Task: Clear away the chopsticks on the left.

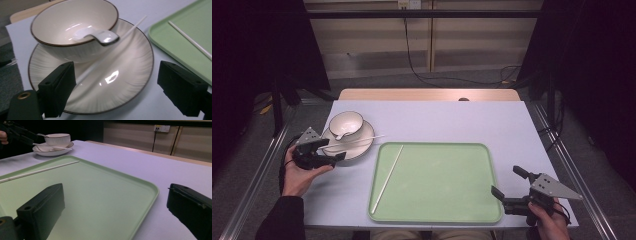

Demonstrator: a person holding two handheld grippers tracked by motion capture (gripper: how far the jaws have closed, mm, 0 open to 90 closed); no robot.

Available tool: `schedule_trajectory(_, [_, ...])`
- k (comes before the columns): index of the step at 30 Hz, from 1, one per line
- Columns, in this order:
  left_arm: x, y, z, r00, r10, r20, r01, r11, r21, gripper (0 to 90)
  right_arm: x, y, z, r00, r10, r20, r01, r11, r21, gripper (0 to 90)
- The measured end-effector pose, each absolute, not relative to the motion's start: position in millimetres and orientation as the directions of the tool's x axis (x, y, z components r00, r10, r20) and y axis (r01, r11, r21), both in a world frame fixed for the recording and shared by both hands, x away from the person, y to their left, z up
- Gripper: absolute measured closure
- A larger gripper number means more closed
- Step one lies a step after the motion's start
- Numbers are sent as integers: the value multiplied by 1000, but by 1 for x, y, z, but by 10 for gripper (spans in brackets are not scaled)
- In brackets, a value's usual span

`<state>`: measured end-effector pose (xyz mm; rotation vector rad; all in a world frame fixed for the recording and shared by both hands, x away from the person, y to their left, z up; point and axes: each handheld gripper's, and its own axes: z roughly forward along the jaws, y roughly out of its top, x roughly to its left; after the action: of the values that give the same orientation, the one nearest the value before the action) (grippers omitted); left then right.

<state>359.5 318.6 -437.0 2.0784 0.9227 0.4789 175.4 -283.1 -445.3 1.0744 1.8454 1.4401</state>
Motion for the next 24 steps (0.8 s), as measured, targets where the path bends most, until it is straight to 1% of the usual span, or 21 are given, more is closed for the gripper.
schedule_trajectory(2, [364, 319, -439, 650, 760, 17, 463, -413, 785, 182, 175, -284, -445, -539, 841, 38, 245, 113, 963, 10])
schedule_trajectory(4, [368, 319, -441, 633, 774, 13, 481, -407, 776, 195, 174, -283, -444, -534, 844, 46, 244, 101, 965, 10])
schedule_trajectory(6, [371, 318, -442, 646, 763, 23, 471, -423, 774, 277, 174, -283, -445, -537, 842, 43, 245, 107, 964, 10])
schedule_trajectory(9, [374, 318, -444, 651, 759, 32, 468, -433, 770, 300, 175, -283, -445, -537, 843, 44, 247, 107, 963, 10])
schedule_trajectory(11, [377, 319, -447, 652, 757, 41, 474, -449, 758, 342, 175, -283, -445, -537, 842, 43, 248, 109, 963, 10])
schedule_trajectory(13, [381, 319, -450, 663, 748, 30, 477, -453, 753, 352, 175, -283, -445, -534, 844, 47, 251, 106, 962, 10])
schedule_trajectory(14, [381, 319, -450, 663, 748, 30, 477, -453, 753, 376, 175, -284, -445, -535, 844, 45, 251, 108, 962, 10])
schedule_trajectory(17, [384, 319, -453, 667, 745, 17, 482, -449, 753, 379, 174, -283, -446, -534, 844, 48, 253, 106, 962, 10])
schedule_trajectory(19, [386, 318, -454, 668, 743, 36, 477, -465, 746, 390, 174, -283, -446, -532, 845, 50, 255, 104, 961, 10])
schedule_trajectory(20, [386, 318, -455, 675, 737, 28, 481, -469, 741, 400, 174, -283, -446, -532, 846, 48, 254, 106, 961, 10])
schedule_trajectory(24, [388, 317, -456, 672, 739, 47, 471, -476, 742, 446, 174, -283, -446, -531, 846, 51, 259, 105, 960, 9])
